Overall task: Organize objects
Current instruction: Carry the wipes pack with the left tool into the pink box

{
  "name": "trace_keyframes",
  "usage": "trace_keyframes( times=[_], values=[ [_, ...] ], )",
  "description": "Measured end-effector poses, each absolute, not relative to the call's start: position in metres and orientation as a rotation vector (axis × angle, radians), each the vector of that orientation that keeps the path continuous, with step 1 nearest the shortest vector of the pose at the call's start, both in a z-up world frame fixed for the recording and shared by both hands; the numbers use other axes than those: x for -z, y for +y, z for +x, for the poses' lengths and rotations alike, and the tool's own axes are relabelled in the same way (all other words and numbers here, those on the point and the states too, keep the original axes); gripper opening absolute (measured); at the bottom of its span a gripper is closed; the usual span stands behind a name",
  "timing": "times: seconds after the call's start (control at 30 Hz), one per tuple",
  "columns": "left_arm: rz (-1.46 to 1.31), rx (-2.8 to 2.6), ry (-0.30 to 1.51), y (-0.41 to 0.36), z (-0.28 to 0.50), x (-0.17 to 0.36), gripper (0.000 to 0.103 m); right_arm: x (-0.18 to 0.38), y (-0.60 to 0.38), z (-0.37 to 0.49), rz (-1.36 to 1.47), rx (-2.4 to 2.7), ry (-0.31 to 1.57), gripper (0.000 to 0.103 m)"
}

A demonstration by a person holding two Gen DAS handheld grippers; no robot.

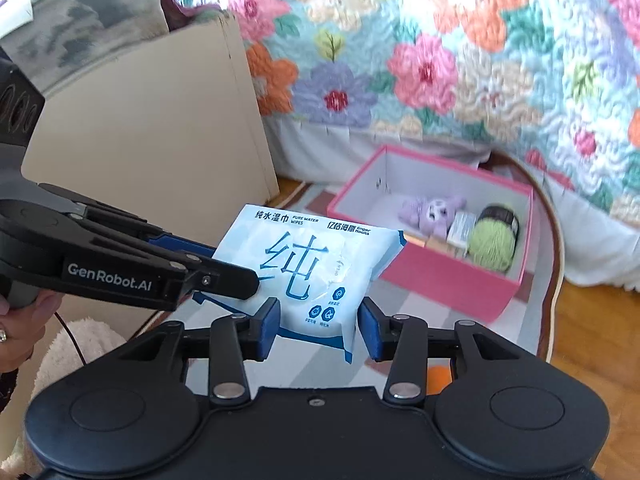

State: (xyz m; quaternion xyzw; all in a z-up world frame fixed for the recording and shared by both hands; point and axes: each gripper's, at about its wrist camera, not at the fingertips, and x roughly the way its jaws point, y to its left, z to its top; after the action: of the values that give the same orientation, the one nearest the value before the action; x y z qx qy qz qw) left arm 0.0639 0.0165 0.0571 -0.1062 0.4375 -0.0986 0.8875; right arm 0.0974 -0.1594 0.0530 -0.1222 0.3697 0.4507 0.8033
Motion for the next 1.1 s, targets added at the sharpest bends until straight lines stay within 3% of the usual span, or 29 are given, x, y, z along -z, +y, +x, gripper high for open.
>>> trace_keyframes(
  times=[0.27,0.53,0.77,1.1],
  values=[
    [-0.204,0.207,0.85,0.02,0.11,-0.085,0.033,-0.083,-0.152,0.132,-0.254,-0.963,0.725,0.053],
    [-0.258,0.179,0.894,0.031,0.208,-0.074,0.033,-0.083,-0.118,0.214,-0.235,-0.944,0.768,0.054],
    [-0.273,0.134,1.002,0.025,0.29,-0.01,0.033,-0.031,-0.086,0.287,-0.211,-0.917,0.865,0.054],
    [-0.265,0.086,1.078,0.028,0.341,0.075,0.033,0.065,-0.062,0.343,-0.156,-0.897,1.02,0.044]
  ],
)
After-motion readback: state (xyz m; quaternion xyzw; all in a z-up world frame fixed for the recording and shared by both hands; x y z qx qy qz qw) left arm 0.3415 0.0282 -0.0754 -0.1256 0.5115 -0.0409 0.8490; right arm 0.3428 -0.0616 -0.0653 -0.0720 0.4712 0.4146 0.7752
